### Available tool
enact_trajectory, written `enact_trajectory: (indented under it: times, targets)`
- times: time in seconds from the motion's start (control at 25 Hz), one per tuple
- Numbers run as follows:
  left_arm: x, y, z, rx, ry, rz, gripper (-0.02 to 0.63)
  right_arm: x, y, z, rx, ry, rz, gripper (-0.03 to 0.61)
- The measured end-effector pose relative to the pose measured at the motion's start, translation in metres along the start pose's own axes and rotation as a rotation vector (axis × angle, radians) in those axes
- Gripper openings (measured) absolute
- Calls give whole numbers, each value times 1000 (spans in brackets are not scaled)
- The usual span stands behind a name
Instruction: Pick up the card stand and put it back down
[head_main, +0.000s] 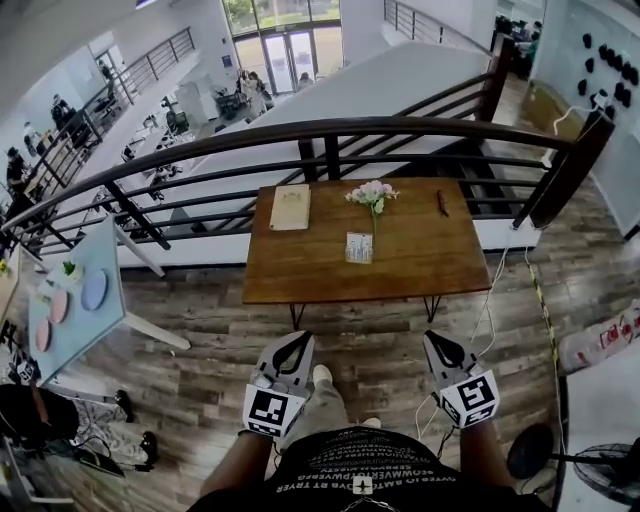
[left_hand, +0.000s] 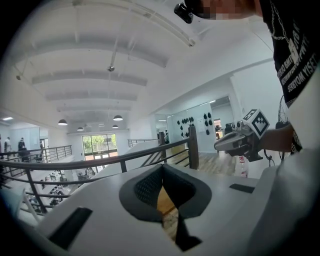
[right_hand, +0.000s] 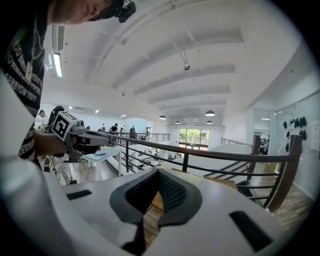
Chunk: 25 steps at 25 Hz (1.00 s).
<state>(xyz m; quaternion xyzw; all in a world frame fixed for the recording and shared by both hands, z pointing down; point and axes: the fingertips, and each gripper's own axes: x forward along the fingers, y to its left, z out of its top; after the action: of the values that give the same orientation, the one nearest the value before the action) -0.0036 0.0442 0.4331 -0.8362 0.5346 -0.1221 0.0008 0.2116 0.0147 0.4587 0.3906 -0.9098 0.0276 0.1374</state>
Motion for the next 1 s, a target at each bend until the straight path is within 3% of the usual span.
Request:
enact_trajectory:
  times: [0.52, 1.0]
  targets:
    - [73, 57, 5, 4, -17, -79, 26, 70, -30, 10, 43, 27, -77, 14]
    - [138, 115, 5, 12, -13, -114, 26, 151, -58, 30, 49, 41, -95, 14]
